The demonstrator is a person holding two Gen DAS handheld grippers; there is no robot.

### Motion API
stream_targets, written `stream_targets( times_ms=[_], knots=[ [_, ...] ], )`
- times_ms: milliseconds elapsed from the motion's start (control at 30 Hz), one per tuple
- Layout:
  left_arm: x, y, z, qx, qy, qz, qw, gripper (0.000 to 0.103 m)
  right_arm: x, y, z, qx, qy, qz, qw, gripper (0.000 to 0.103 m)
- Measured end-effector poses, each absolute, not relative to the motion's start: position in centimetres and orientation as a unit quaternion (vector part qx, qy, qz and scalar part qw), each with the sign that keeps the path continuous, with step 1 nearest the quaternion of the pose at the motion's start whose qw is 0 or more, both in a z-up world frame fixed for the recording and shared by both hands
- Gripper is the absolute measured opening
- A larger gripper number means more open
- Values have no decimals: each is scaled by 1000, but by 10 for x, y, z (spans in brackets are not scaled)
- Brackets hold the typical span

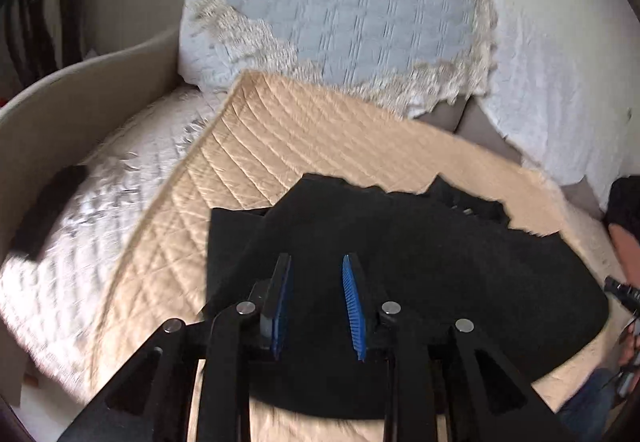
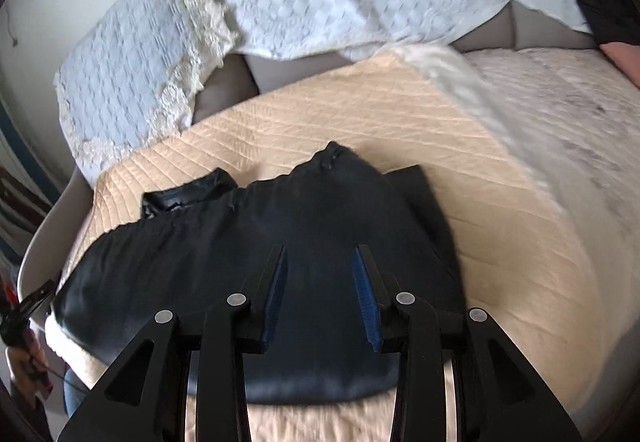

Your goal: Fold large clothes

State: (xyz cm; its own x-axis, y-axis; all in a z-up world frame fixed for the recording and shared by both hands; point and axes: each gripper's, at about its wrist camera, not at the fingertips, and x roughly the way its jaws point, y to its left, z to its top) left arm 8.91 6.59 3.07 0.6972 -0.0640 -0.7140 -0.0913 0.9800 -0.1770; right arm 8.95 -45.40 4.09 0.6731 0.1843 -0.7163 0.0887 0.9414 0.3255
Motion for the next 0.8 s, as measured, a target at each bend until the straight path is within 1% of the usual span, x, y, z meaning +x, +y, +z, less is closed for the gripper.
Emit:
stream_targets(
  times_ms=[100,167,200,233,267,333,367,400,433,500,600,633,667,700,733,800],
  knots=[
    [110,74,2,-101,412,23,905,27,110,-468,25,198,408,44,890,35],
    [113,84,-13,-116,411,21,904,25,122,-482,8,191,415,22,889,34],
    [114,86,-19,-108,407,29,907,19,124,-489,-1,192,422,12,886,28],
    [114,89,-24,-109,406,32,907,18,126,-502,-15,221,430,5,875,9],
    [113,90,-25,-116,400,31,909,18,125,-514,-20,257,427,-2,867,0],
    [110,91,-26,-109,395,29,912,18,120,-526,-20,288,411,0,865,0],
    [109,90,-25,-106,395,32,912,18,119,-526,-17,283,412,-8,866,0],
    [108,90,-23,-105,400,36,910,18,118,-522,-11,268,415,-13,869,0],
    [107,89,-19,-105,405,40,907,18,117,-517,-4,254,415,-17,873,2],
    [102,88,-5,-110,408,46,905,18,111,-501,17,216,403,-17,889,3],
    [103,76,23,-102,387,36,916,20,118,-478,39,183,384,4,905,4],
    [108,69,31,-96,379,26,920,25,124,-470,43,177,381,14,907,7],
    [114,62,37,-92,376,19,922,27,133,-462,45,173,380,24,909,8],
    [123,54,41,-89,372,9,924,28,142,-455,46,168,378,31,910,10],
    [131,47,44,-88,367,1,926,28,151,-450,44,160,379,33,911,13],
    [151,36,43,-79,363,-3,928,28,170,-441,37,142,377,39,915,23]
  ],
)
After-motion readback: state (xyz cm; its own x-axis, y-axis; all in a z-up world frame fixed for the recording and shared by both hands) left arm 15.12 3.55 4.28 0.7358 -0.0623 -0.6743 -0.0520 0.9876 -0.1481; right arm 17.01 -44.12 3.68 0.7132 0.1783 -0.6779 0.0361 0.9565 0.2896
